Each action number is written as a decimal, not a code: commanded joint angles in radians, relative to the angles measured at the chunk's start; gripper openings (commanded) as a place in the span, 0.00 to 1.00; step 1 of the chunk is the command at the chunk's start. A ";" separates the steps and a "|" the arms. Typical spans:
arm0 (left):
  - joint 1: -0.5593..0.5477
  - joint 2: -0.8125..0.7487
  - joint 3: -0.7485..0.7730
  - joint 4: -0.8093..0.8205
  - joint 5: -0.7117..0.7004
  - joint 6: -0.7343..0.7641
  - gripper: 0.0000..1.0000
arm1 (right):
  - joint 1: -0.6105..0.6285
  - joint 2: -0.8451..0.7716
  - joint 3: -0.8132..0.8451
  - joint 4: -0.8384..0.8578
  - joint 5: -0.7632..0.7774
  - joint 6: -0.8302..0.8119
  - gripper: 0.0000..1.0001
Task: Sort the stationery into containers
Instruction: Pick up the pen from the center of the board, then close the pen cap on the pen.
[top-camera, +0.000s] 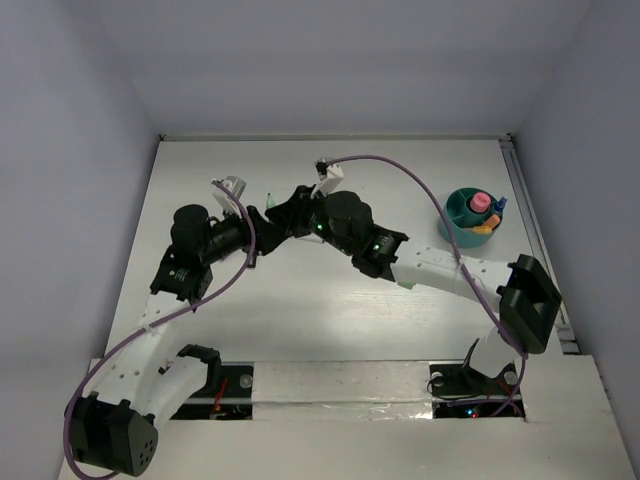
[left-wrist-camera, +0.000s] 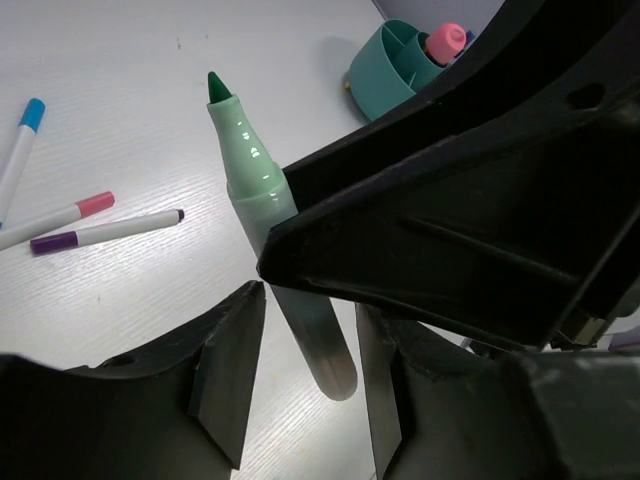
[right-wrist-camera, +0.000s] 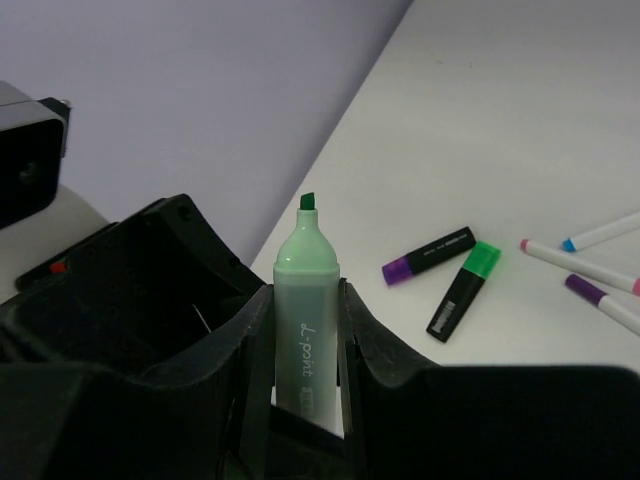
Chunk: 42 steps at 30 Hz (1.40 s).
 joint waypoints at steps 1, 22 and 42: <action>0.007 -0.008 -0.003 0.049 -0.003 -0.004 0.38 | 0.016 0.004 0.002 0.082 -0.007 0.011 0.00; 0.007 -0.065 0.009 0.001 -0.054 0.036 0.00 | 0.025 -0.352 -0.239 -0.130 0.209 -0.091 0.70; 0.007 -0.100 0.004 -0.002 -0.023 0.036 0.00 | -0.250 -0.639 -0.669 -0.703 0.220 0.186 0.83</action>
